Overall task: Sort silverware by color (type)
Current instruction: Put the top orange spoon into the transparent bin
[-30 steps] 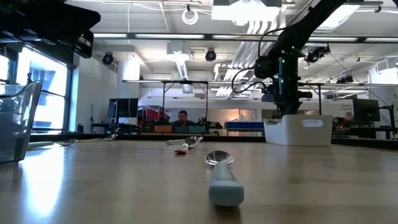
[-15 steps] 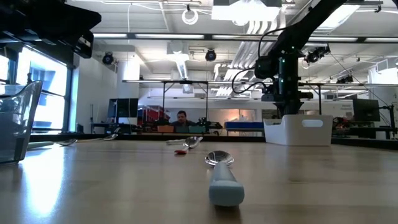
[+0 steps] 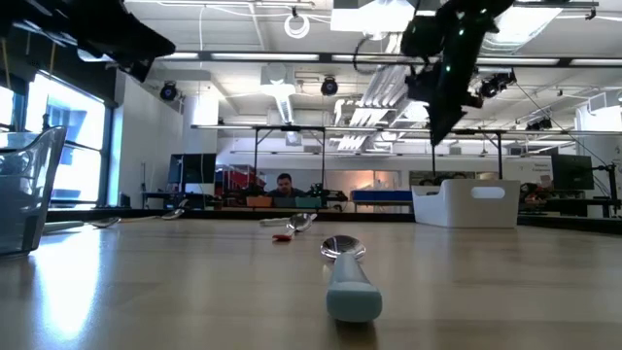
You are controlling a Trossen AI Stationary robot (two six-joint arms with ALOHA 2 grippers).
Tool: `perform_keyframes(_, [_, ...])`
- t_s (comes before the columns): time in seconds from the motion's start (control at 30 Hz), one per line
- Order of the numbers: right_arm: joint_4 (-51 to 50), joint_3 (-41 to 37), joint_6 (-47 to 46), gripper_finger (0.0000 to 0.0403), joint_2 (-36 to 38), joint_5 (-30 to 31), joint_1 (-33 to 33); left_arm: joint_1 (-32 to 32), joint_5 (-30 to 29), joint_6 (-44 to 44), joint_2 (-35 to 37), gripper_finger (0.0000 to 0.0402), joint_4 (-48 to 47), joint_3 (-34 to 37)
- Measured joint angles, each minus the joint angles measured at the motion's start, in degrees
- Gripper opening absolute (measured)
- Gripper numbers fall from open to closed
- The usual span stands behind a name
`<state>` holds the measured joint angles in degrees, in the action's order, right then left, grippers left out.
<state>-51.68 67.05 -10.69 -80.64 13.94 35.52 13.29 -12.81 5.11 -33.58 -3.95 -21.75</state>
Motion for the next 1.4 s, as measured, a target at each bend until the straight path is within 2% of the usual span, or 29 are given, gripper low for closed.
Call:
perform_keyframes(0.13, [12.34,-7.34,-3.07,0.0014,6.69,1.39,-7.58,-4.31,-0.01,2.48,-1.86,0.0000,-18.27,-8.31])
perform_keyframes(0.27, [25.55,-14.40,-4.86,0.0003,10.94,6.09,-16.48,-10.49,-1.01,3.83,-6.59,0.0000,-34.85,-17.35])
perform_keyframes(0.43, [42.35,-19.85,-2.53,0.0002,12.35,9.49,-25.01,-21.50,-1.19,0.54,-16.42,0.0000,-50.60,-27.60])
perform_keyframes(0.5, [46.20,-20.78,-0.95,0.0001,12.44,10.53,-27.45,-26.62,-0.65,-1.87,-21.02,0.0000,-54.67,-30.80])
perform_keyframes(0.77, [48.71,-21.12,-0.27,0.0000,12.44,18.82,-33.87,-47.38,0.78,-10.99,-38.69,0.0000,-60.38,-39.22])
perform_keyframes(0.9, [48.77,-21.12,0.73,0.0000,12.44,20.56,-35.55,-54.54,1.18,-14.88,-46.28,0.0003,-61.27,-42.07])
perform_keyframes(0.97, [49.01,-21.12,0.91,0.0000,12.44,20.53,-35.75,-57.06,3.16,-15.91,-49.36,0.0011,-60.79,-42.83])
perform_keyframes(1.1, [49.14,-21.12,1.72,0.0000,12.44,20.57,-35.68,-60.88,6.24,-16.23,-54.39,0.0044,-58.52,-43.35])
perform_keyframes(1.4, [49.16,-21.09,1.87,0.0000,12.44,20.36,-35.68,-67.42,3.36,-16.28,-64.44,0.0149,-57.29,-43.93])
